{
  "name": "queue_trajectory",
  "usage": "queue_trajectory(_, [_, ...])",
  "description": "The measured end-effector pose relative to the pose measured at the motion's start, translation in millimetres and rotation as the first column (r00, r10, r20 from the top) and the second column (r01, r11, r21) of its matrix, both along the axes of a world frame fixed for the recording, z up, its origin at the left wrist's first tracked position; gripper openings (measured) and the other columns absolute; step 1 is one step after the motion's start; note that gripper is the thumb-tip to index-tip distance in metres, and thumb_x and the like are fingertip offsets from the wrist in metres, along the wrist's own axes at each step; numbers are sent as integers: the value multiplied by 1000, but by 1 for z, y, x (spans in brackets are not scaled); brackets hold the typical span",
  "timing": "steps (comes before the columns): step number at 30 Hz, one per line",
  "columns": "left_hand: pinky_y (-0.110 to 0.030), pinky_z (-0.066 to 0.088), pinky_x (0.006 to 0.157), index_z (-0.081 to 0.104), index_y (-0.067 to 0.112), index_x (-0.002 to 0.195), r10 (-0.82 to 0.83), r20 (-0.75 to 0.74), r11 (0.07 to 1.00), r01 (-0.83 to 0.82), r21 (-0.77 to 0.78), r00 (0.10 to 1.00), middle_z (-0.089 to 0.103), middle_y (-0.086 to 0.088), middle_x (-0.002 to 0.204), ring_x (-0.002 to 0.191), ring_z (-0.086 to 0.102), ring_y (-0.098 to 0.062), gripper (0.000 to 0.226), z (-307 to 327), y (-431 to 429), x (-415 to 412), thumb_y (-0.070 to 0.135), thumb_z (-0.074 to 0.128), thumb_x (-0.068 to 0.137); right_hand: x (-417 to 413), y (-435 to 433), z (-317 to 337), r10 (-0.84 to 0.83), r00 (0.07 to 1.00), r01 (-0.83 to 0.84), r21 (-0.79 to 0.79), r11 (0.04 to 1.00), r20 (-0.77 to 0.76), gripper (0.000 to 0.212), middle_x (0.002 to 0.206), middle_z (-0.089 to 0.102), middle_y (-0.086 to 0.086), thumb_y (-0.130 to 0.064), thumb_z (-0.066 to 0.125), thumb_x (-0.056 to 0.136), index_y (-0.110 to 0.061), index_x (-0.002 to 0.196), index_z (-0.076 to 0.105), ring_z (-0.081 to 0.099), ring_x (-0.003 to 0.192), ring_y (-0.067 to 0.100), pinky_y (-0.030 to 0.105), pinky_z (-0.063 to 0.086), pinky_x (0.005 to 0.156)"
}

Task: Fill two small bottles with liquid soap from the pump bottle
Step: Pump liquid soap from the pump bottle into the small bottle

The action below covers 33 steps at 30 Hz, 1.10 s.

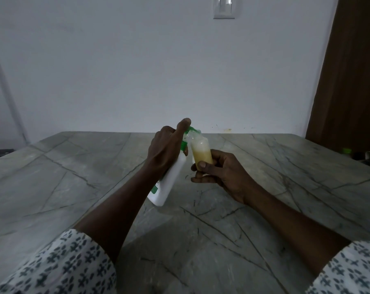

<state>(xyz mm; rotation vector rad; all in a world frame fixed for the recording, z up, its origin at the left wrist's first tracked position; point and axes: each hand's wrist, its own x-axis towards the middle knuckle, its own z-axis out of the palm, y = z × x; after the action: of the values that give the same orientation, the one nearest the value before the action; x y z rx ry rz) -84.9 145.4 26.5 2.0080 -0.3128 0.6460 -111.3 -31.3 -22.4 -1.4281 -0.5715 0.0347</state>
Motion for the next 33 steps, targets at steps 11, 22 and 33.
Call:
queue_trajectory(11, [-55, 51, 91, 65, 11, 46, -46, -24, 999, 46, -25, 999, 68, -11, 54, 67, 67, -33, 73, 2, 2, -6, 69, 39, 83, 6, -24, 15, -348, 851, 443, -185, 877, 393, 54, 107, 72, 8, -12, 81, 77, -11, 128, 63, 73, 69, 24, 36, 61, 65])
queue_trajectory(22, [-55, 52, 91, 66, 11, 47, -37, -16, 999, 37, 5, 999, 68, -12, 56, 67, 67, -32, 85, 2, 1, -3, 81, 33, 81, 7, -25, 15, -340, 848, 435, -168, 884, 406, 56, 112, 71, 6, -9, 81, 76, -11, 128, 63, 73, 71, 24, 41, 62, 63])
queue_trajectory(33, [-51, 50, 86, 59, 8, 49, -8, 34, 1000, 8, 22, 999, 66, -4, 51, 66, 61, -34, 57, 4, -1, -10, 40, 36, 88, 6, -22, 11, -294, 869, 392, -190, 900, 397, 54, 110, 71, 11, -6, 80, 76, -7, 128, 63, 74, 69, 23, 30, 60, 63])
